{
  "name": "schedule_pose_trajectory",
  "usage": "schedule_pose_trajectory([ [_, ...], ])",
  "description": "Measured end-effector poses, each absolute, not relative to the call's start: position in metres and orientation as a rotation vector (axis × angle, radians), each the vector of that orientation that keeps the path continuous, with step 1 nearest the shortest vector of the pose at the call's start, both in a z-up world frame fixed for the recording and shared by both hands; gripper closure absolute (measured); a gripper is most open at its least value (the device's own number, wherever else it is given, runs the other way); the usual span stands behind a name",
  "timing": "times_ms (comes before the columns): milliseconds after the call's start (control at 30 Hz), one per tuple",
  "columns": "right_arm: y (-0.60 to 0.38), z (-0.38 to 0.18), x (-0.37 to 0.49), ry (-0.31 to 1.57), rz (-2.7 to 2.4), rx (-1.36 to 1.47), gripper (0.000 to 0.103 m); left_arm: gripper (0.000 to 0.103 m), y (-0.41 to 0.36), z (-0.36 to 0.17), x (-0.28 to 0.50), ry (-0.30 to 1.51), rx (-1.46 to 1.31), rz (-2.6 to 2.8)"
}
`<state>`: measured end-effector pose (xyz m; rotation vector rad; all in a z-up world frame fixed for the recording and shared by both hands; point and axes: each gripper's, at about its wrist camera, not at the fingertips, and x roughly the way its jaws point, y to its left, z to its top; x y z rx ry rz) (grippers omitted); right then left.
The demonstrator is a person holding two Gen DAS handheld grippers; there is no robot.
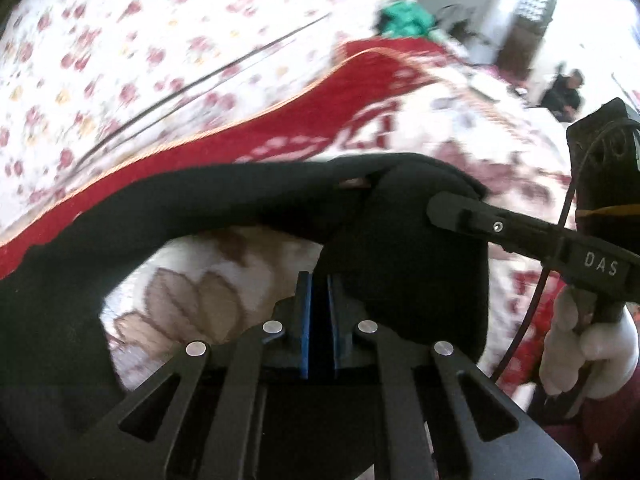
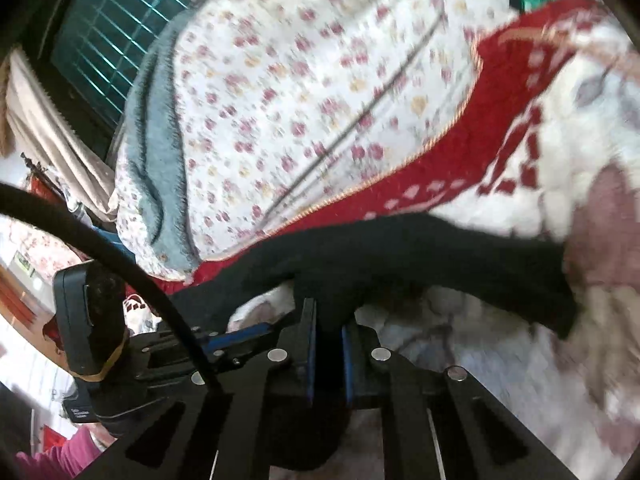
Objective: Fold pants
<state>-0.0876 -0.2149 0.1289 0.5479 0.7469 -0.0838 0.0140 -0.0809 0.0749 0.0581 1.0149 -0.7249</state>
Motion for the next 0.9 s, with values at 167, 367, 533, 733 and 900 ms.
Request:
schedule_pose_trajectory([
  [167, -0.167, 0.174, -0.110, 0.771, -0.186, 0.323, 0.093, 0.097, -0.072, 0.078, 0.005, 1.057, -0.011, -0.801],
  [367, -0.185, 0.112, -0.063, 1.015, -0.066, 0.551, 0.054, 0.097, -0.051, 0.037, 0.028, 1.160, 0.052, -0.476],
  [533, -0.232, 0.133, -0.114, 0.874, -0.127, 0.691, 0.055, 0.097, -0.042, 0.043, 0.022, 1.148, 0.013, -0.479],
  [733, -0.249, 0.127, -0.149, 0.932, -0.174, 0.664, 0.055, 0.097, -0.042, 0.065, -0.008, 1.131, -0.033, -0.562],
  [900, -0.247, 0.122, -0.149, 0.978, -0.224, 0.628, 0.055, 0.097, -0.049, 0.073, -0.022, 1.127, -0.017, -0.573],
])
